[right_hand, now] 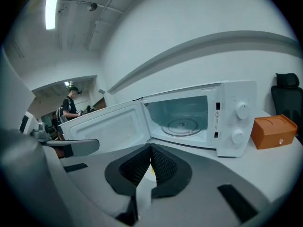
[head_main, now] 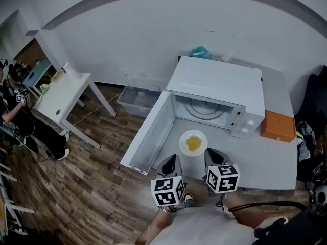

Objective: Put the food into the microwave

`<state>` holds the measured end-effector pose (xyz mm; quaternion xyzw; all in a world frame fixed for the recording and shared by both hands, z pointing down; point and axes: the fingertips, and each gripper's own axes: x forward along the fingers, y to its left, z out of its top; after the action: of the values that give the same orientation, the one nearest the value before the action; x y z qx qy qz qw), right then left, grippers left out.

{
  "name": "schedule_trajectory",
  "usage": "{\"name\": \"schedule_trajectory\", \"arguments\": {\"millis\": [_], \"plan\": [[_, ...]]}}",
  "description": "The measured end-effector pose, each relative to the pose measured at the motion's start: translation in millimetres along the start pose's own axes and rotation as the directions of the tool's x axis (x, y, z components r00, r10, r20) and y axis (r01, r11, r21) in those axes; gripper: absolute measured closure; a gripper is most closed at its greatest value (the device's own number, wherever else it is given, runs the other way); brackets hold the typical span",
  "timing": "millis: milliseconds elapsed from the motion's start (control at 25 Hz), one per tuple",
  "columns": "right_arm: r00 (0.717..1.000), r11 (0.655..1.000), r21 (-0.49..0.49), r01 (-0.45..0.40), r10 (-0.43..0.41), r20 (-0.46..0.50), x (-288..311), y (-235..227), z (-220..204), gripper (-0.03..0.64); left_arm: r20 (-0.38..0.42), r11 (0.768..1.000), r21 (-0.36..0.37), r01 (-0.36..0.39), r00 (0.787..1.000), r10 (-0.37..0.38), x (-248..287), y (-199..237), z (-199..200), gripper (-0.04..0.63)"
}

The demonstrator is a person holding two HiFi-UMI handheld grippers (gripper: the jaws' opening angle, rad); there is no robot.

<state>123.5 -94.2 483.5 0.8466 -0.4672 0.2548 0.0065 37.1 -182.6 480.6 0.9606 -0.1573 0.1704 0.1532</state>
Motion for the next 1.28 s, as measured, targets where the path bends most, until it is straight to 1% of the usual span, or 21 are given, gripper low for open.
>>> {"name": "schedule_trajectory", "arguments": {"millis": [280, 640, 880, 1280], "plan": [[0.999, 0.999, 0.023, 0.035, -0.035, -0.022, 7, -13, -3, 0.600, -0.036, 1.000, 0.004, 0.031, 0.999, -0.031, 18, 0, -3, 0.592], [0.998, 0.998, 0.032, 0.046, -0.045, -0.032, 23, -21, 1, 0.600, -0.063, 0.999, 0.011, 0.045, 0.997, -0.044, 37, 3, -2, 0.594], [0.999, 0.999, 0.017, 0.045, -0.045, -0.028, 25, -23, 5, 0.600, -0.077, 1.000, -0.009, 0.024, 0.997, -0.025, 44, 7, -3, 0.592], [0.997, 1.000, 0.022, 0.020, -0.019, -0.078, 36, -36, -8, 0.600, -0.123, 1.000, -0.022, -0.003, 0.992, 0.001, 61, -3, -15, 0.592]]}}
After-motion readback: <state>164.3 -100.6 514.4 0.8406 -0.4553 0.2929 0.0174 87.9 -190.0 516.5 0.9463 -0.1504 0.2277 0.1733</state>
